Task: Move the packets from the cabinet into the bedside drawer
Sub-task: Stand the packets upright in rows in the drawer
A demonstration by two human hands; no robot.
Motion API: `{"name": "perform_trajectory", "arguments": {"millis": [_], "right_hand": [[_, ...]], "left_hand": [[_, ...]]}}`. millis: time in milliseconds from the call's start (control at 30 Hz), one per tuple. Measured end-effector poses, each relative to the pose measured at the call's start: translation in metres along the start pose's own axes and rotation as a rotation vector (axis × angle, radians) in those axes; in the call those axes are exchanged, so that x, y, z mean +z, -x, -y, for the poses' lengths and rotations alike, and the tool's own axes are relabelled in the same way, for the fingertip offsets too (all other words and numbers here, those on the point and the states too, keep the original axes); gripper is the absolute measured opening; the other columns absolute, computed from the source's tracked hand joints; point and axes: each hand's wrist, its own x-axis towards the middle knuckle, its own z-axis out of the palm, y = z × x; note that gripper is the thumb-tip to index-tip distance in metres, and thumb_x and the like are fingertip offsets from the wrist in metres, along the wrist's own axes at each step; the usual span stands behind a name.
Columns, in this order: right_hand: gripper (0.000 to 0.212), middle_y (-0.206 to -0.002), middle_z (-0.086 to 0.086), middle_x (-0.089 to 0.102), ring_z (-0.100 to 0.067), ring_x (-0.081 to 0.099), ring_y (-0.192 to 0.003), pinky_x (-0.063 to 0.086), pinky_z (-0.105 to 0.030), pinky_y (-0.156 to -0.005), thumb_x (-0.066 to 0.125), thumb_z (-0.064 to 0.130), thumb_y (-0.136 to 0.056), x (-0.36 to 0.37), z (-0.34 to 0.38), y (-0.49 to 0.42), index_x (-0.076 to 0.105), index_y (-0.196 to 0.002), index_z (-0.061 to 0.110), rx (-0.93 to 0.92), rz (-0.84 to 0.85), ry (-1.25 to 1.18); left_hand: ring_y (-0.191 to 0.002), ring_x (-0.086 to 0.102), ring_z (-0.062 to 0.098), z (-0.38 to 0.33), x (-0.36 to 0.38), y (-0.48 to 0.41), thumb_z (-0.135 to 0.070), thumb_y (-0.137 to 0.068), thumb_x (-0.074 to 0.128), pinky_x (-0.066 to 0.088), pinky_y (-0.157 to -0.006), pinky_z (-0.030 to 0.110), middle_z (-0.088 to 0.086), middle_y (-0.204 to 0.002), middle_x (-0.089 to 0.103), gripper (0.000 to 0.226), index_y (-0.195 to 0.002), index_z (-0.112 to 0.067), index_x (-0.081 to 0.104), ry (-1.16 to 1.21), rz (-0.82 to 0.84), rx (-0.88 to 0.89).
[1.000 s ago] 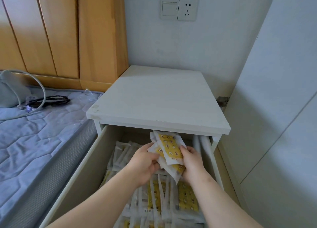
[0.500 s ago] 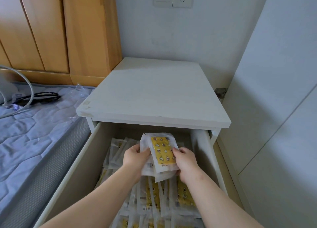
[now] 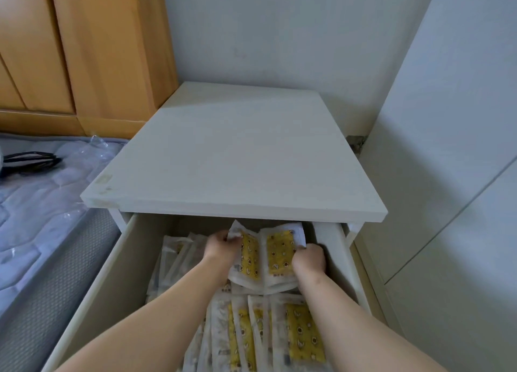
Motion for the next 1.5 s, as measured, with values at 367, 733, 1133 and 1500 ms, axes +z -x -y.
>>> {"name": "perform_trajectory", "arguments": {"millis": [367, 733, 1133, 1500], "right_hand": [[0.054, -0.156, -0.009, 0.015, -0.029, 0.025, -0.139, 0.034, -0.040, -0.106, 0.030, 0.007, -0.097, 0.015, -0.009, -0.011, 0.016, -0.148, 0.018, -0.346, -0.100, 0.624], [0.072, -0.155, -0.010, 0.015, -0.034, 0.018, -0.140, 0.025, -0.044, -0.111, 0.060, 0.043, -0.087, 0.028, -0.011, -0.018, 0.023, -0.146, 0.028, -0.280, 0.069, 0.486], [0.060, -0.151, -0.007, 0.030, -0.028, 0.030, -0.138, 0.030, -0.040, -0.113, 0.059, 0.012, -0.089, 0.032, -0.011, -0.029, 0.036, -0.143, 0.026, -0.286, 0.167, 0.268], [0.040, -0.136, -0.009, 0.051, -0.025, 0.051, -0.121, 0.043, -0.032, -0.102, 0.034, 0.001, -0.097, 0.030, -0.002, -0.019, 0.053, -0.131, 0.013, -0.165, 0.167, -0.089]], "left_hand": [[-0.099, 0.055, 0.026, 0.014, 0.002, -0.033, -0.007, -0.094, 0.042, 0.049, -0.074, 0.035, 0.010, -0.116, 0.054, 0.055, -0.144, -0.025, 0.025, -0.704, -0.110, 0.303], [-0.145, -0.012, 0.031, 0.034, 0.017, -0.033, -0.034, -0.099, 0.036, 0.004, -0.118, 0.042, -0.004, -0.158, -0.011, 0.053, -0.148, -0.036, 0.016, -0.943, 0.129, 0.447], [-0.099, 0.059, 0.025, 0.012, -0.012, -0.059, 0.002, -0.092, 0.049, 0.045, -0.068, 0.027, 0.008, -0.117, 0.061, 0.028, -0.108, -0.017, 0.063, -0.384, -0.208, 0.126], [-0.067, 0.058, 0.019, -0.010, -0.022, -0.044, 0.005, -0.092, 0.045, 0.049, -0.066, 0.027, 0.004, -0.060, 0.064, 0.029, -0.069, -0.009, 0.057, 0.827, -0.046, -0.218]]}}
